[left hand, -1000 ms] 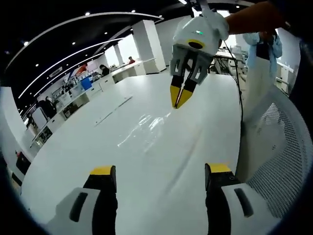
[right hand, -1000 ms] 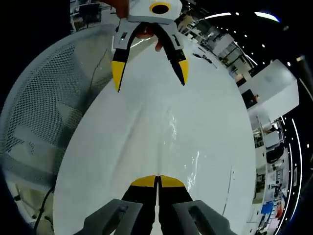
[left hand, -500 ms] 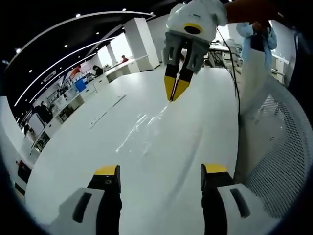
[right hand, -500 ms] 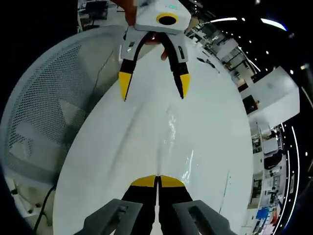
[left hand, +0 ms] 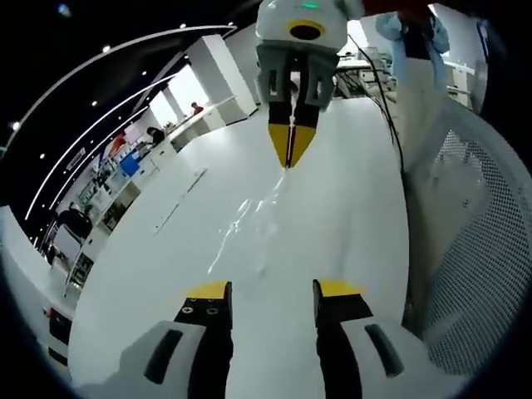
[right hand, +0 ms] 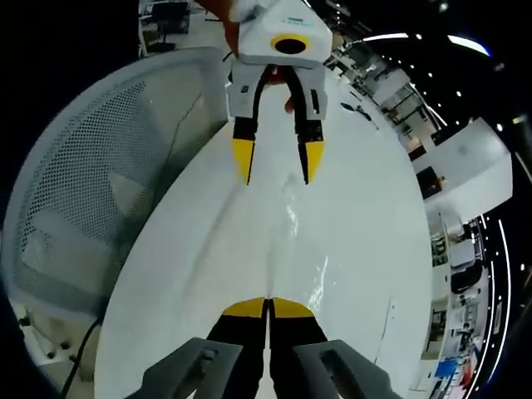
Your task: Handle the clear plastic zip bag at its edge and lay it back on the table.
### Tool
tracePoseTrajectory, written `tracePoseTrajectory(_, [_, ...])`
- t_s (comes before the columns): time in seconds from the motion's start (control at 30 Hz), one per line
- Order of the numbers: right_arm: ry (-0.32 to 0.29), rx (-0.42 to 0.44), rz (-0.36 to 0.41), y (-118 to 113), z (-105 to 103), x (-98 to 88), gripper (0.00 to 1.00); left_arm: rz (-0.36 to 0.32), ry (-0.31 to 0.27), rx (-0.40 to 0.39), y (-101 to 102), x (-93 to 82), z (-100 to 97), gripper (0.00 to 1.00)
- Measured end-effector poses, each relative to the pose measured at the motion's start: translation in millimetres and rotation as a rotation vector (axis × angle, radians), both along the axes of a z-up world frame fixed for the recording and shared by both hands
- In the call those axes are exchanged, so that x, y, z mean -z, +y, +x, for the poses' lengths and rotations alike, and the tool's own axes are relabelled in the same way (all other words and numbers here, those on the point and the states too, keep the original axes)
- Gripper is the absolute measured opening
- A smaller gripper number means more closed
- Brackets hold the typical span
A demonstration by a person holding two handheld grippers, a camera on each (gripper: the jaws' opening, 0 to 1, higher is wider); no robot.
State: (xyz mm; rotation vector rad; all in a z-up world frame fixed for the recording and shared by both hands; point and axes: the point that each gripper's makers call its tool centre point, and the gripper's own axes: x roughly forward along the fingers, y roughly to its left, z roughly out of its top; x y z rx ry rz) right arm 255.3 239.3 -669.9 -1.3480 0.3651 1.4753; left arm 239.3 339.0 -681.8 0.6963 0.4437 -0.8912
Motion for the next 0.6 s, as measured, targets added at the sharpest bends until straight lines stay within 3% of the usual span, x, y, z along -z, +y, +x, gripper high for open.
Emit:
tracePoseTrajectory(0.23, [0.003, -0.018, 0.002, 0, -3, -1.3, 0.00, 0.043, -0.025, 0.037, 0, 2.8, 2.0, 0.22])
tracePoseTrajectory(0.6, [0.039, -0.014, 0.008, -1, -12, -1.6, 0.00, 0.070, -0.015, 0.073, -1, 8.5, 1.3, 0.06])
